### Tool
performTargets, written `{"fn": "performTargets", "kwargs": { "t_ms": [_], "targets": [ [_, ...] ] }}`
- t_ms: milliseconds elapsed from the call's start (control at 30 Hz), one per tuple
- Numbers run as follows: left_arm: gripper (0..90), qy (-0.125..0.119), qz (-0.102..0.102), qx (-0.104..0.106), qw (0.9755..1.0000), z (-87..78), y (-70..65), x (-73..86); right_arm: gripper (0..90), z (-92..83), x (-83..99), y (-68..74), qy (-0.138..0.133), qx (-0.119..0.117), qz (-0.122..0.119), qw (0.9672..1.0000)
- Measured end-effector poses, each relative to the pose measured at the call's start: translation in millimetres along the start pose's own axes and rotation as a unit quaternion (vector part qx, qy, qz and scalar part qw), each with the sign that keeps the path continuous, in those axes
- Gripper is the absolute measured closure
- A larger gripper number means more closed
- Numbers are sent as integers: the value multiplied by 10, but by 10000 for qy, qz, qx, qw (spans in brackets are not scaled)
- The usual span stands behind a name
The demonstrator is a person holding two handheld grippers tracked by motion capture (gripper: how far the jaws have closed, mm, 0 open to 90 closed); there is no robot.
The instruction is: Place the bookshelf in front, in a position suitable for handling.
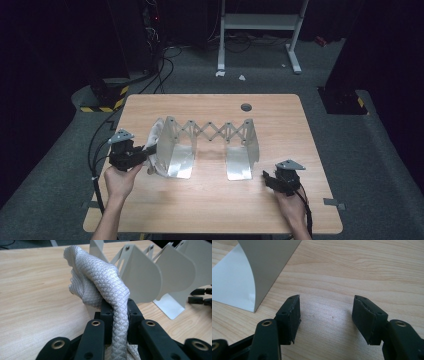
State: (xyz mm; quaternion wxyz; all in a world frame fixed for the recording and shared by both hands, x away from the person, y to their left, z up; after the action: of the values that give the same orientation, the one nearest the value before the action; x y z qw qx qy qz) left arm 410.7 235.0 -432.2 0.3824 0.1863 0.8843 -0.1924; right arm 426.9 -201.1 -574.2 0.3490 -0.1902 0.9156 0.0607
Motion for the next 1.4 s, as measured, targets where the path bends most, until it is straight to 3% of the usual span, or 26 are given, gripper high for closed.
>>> {"fn": "performTargets", "kwargs": {
  "t_ms": [133, 200, 233, 267, 367, 400, 500, 533, 733, 800, 900, 933, 967, 1000, 1033, 1067, 1300, 1400],
  "targets": [
    [796, 123, -3, -92, 9999, 71, 21, 37, 402, 1, -1, 0, -6, 2, 0, 10000],
    [796, 341, -67, -114, 9993, 222, 61, 152, 401, 1, 0, 0, -5, 1, 2, 10000],
    [795, 341, -67, -114, 9993, 222, 61, 152, 401, 1, 0, 0, -5, 1, 2, 10000],
    [795, 485, -98, -133, 9987, 340, 82, 248, 401, 1, 0, 1, -5, 2, 6, 10000],
    [796, 603, -178, -93, 9980, 460, 102, 348, 401, 1, 0, 1, -5, 1, 4, 10000],
    [795, 739, -272, -54, 9969, 572, 126, 451, 401, 0, 0, 1, -1, 4, 9, 10000],
    [795, 896, -319, -47, 9955, 676, 151, 547, 401, -1, 1, 2, 1, 2, 8, 10000],
    [795, 1077, -368, -49, 9935, 776, 177, 635, 401, -1, 2, 2, 5, 4, 15, 10000],
    [794, 1305, -441, -70, 9904, 911, 218, 743, 401, -1, 2, 2, 4, 5, 14, 10000],
    [795, 1119, -459, -27, 9927, 852, 196, 690, 401, -1, 1, 2, 5, 4, 16, 10000],
    [795, 986, -482, 74, 9939, 764, 192, 644, 401, -1, 1, 2, 4, 5, 15, 10000],
    [795, 911, -371, 8, 9952, 659, 183, 581, 401, -1, 1, 3, 4, 2, 14, 10000],
    [795, 911, -371, 8, 9952, 659, 183, 581, 401, -1, 1, 3, 4, 2, 14, 10000],
    [795, 751, -283, 20, 9968, 541, 139, 487, 401, -1, 2, 5, 6, -2, 16, 10000],
    [795, 751, -283, 20, 9968, 541, 139, 487, 401, -1, 2, 5, 6, -2, 16, 10000],
    [795, 600, -191, 28, 9980, 421, 80, 379, 401, -1, 1, 5, 6, -2, 17, 10000],
    [793, 290, 40, 11, 9996, 129, -47, 88, 400, -1, 2, 6, 6, 1, 14, 10000],
    [792, -20, 22, 114, 9999, -19, -94, -59, 400, -2, 3, 19, 11, -32, -8, 10000]
  ]
}}
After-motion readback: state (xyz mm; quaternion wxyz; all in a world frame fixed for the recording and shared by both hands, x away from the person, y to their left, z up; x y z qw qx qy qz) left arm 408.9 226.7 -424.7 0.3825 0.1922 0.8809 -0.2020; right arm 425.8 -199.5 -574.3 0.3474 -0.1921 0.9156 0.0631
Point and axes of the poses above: each handheld gripper's, and its own axes: z roughly forward along the jaws, x roughly out of its underside, y roughly to its left, the point moved 7 cm from there along z, roughly forward along the jaws, and after that the axes turned 6 degrees about y, right-handed, at the moved point
